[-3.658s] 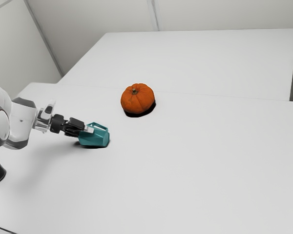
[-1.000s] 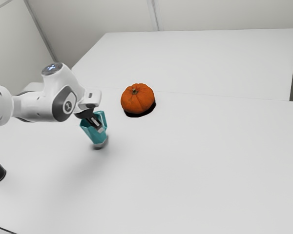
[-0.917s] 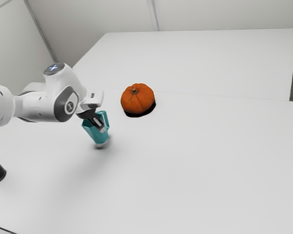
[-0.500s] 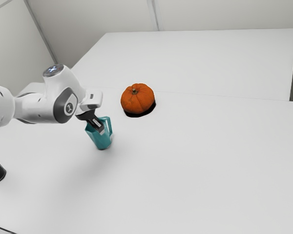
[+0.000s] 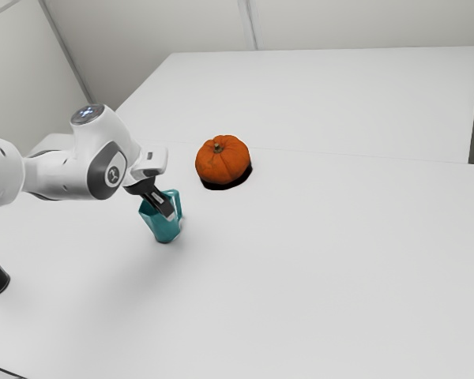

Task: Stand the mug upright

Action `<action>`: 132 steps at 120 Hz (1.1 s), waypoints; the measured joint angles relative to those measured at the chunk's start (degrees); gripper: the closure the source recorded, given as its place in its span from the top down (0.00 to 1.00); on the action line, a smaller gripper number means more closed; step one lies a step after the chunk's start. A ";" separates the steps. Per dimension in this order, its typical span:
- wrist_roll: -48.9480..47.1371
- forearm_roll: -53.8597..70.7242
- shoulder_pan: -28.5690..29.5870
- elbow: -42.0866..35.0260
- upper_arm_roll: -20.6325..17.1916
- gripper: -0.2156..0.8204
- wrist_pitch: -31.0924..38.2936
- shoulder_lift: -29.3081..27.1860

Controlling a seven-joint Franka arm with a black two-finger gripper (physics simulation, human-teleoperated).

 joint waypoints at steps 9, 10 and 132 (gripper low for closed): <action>-0.02 0.00 -0.05 -0.02 0.00 0.52 0.00 -0.08; -0.03 0.00 -0.05 -0.02 0.00 0.52 0.00 -0.09; -1.67 -0.27 0.36 6.40 -0.41 0.74 -7.96 -5.73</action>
